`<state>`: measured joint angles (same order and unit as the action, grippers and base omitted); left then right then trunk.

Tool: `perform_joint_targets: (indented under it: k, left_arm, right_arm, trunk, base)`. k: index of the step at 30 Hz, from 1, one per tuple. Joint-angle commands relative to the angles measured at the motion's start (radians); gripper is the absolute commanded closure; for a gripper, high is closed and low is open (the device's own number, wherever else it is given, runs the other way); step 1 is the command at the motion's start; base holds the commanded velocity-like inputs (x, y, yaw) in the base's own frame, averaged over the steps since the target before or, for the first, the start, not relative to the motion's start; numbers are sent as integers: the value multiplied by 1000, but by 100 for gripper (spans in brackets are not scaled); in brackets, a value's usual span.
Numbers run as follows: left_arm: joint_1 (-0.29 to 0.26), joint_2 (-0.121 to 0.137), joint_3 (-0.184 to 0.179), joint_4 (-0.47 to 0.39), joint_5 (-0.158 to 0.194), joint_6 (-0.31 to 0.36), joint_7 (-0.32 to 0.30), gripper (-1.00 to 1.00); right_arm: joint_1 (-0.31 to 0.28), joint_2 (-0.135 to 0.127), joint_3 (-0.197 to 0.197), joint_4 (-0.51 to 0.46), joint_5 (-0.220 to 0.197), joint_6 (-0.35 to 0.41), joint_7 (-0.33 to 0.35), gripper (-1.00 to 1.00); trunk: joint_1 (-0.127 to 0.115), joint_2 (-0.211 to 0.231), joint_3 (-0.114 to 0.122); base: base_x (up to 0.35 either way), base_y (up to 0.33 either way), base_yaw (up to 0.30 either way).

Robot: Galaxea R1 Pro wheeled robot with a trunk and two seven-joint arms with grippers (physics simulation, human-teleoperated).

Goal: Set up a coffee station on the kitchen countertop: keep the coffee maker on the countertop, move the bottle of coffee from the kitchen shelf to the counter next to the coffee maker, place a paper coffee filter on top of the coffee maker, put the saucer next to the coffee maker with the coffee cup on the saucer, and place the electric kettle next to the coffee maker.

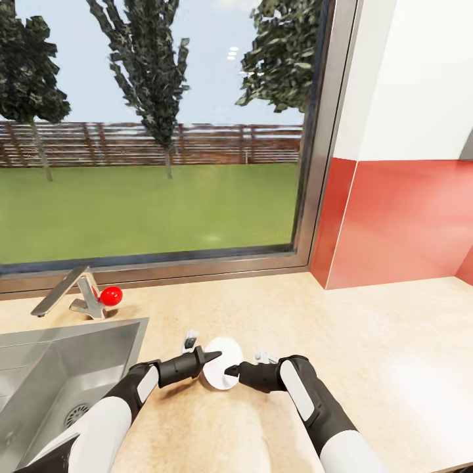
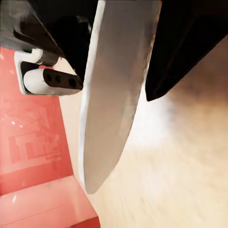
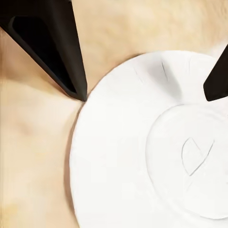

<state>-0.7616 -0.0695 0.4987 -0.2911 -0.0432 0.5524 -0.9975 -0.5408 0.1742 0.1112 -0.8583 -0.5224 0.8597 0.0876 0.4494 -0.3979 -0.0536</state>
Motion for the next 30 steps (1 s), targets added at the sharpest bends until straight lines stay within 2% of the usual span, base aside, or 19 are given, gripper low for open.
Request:
perform_joint_targets:
  k: [1,13,17,20,23,27,30]
  left_arm:
    - [-1,-1,5,0,-8,11,-6,100]
    - [-1,5,9,-6,-7,11,-5,100]
    - [-3,20,11,-17,-5,12,-5,100]
    - [-11,62,10,-18,-2,12,-5,100]
    - [-15,127,8,-20,41,13,-5,100]
    - [-16,167,7,-20,54,15,-11,100]
    - [-16,191,5,-20,54,15,-50,100]
  right_arm:
    - [-1,0,-1,-1,7,4,8,-100]
    - [-1,0,1,-7,7,4,8,-100]
    - [-1,0,0,-14,7,4,8,-100]
    - [-1,0,-4,-43,7,4,7,-100]
    - [-1,0,-10,-167,7,5,6,-100]
    - [-1,0,-11,-302,8,5,5,-100]
    - [-1,0,-9,-378,8,6,4,-100]
  trunk:
    - [1,-2,-2]
    - [1,-2,-2]
    - [1,-2,-2]
    - [1,-2,-2]
    - [1,-2,-2]
    - [1,-2,-2]
    - [1,-2,-2]
  base:
    - [0,0,0]
    - [0,0,0]
    - [0,0,0]
    - [0,0,0]
    - [0,0,0]
    - [0,0,0]
    - [-33,0,0]
